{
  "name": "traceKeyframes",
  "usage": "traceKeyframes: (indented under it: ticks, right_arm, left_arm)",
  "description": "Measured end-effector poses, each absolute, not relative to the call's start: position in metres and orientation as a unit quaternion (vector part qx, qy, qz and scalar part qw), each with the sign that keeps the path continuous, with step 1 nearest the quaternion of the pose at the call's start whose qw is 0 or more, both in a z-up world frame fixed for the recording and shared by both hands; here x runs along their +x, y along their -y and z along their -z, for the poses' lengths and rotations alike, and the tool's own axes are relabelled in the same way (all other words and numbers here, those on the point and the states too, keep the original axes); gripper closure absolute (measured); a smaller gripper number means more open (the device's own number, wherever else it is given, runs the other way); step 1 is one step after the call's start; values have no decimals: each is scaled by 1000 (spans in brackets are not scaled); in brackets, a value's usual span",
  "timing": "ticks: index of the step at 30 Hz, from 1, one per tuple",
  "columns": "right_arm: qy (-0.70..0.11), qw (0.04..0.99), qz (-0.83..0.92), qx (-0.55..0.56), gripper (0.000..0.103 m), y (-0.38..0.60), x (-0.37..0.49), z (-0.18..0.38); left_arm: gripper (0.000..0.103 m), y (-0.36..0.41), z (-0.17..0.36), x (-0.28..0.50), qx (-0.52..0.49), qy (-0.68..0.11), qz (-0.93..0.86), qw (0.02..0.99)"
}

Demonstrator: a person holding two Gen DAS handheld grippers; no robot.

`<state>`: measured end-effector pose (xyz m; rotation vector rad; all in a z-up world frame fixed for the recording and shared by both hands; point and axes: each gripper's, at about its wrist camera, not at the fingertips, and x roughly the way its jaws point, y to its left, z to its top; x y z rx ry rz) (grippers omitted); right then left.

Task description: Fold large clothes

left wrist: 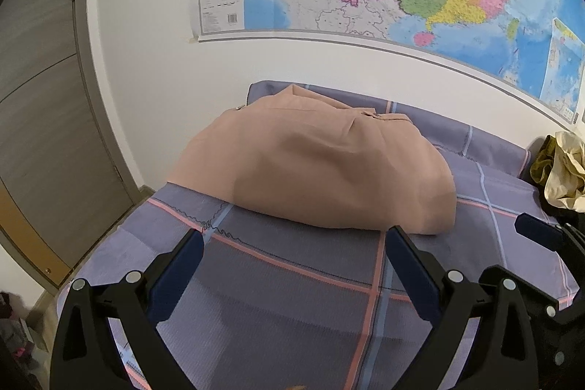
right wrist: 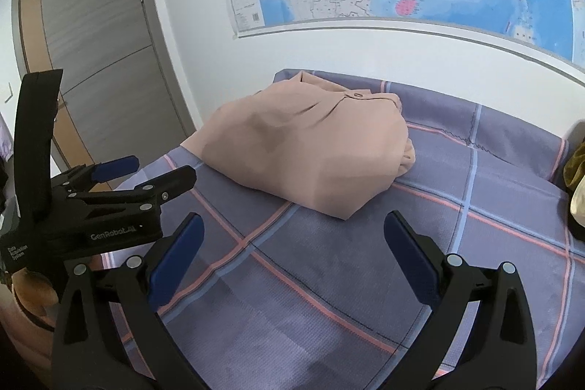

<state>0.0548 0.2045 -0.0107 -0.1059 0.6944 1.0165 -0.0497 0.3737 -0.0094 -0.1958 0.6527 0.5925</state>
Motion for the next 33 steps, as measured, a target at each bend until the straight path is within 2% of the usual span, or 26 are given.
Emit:
traceKeyframes:
  ticks: [33]
  right_arm:
    - [-340, 801, -491, -37, 6, -201, 53, 12]
  left_arm:
    - [7, -366, 10, -53, -90, -312, -290, 900]
